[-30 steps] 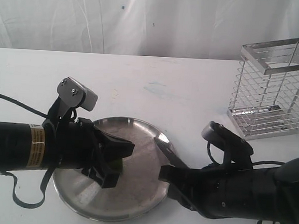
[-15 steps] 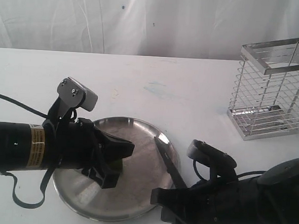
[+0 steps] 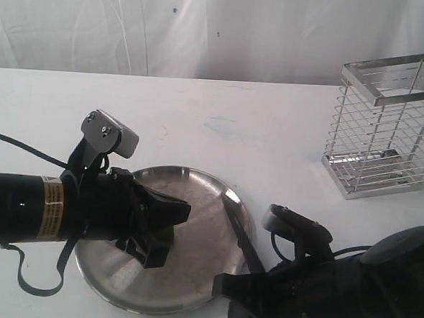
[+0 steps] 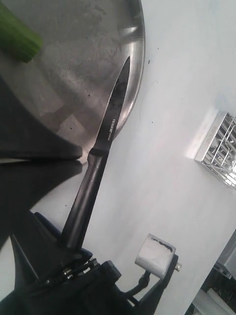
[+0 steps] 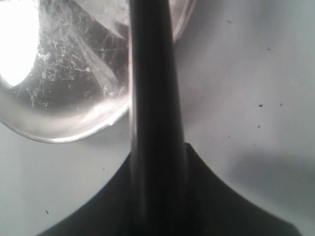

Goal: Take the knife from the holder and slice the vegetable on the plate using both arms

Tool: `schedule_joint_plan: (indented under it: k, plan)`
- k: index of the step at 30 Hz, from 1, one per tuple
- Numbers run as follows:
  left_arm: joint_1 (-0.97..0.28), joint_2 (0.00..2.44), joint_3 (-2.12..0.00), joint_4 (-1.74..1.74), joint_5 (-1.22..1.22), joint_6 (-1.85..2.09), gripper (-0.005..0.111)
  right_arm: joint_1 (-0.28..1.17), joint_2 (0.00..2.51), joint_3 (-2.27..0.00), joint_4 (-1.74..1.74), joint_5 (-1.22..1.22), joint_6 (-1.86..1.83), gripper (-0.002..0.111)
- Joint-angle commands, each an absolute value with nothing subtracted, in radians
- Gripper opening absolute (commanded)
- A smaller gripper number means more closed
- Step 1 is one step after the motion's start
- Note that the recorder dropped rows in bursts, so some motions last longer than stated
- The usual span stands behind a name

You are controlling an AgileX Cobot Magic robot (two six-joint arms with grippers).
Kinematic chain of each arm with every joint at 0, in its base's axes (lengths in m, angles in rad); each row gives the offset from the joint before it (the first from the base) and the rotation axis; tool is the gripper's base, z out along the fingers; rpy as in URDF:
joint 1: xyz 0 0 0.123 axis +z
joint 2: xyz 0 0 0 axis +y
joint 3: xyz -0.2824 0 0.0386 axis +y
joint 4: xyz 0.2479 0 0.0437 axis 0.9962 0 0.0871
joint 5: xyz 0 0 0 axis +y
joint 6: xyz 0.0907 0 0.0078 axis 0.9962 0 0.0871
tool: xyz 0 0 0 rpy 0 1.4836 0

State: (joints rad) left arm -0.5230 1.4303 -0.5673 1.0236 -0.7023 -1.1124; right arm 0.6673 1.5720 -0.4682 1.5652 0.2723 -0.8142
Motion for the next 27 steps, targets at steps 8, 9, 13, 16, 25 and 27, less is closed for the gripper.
schedule_joint_plan:
  k: [8, 9, 13, 16, 25, 27]
  plan:
    - [-0.521, 1.42, -0.57, 1.043, -0.708, -1.121, 0.0, 0.667, 1.577, -0.466, 1.574, 0.242, -0.809, 0.035]
    - [-0.521, 1.42, -0.57, 1.046, -0.708, -1.121, 0.0, 0.667, 1.577, -0.466, 1.574, 0.242, -0.809, 0.038]
    - [-0.521, 1.42, -0.57, 1.049, -0.708, -1.121, 0.0, 0.667, 1.577, -0.466, 1.574, 0.242, -0.809, 0.04]
    - [-0.521, 1.42, -0.57, 1.049, -0.708, -1.121, 0.0, 0.667, 1.577, -0.466, 1.574, 0.242, -0.809, 0.04]
    - [-0.521, 1.42, -0.57, 1.057, -0.706, -1.121, 0.0, 0.667, 1.541, -0.468, 1.567, 0.233, -0.978, 0.04]
    - [-0.521, 1.42, -0.57, 1.057, -0.706, -1.121, 0.0, 0.667, 1.524, -0.468, 1.567, 0.229, -0.983, 0.04]
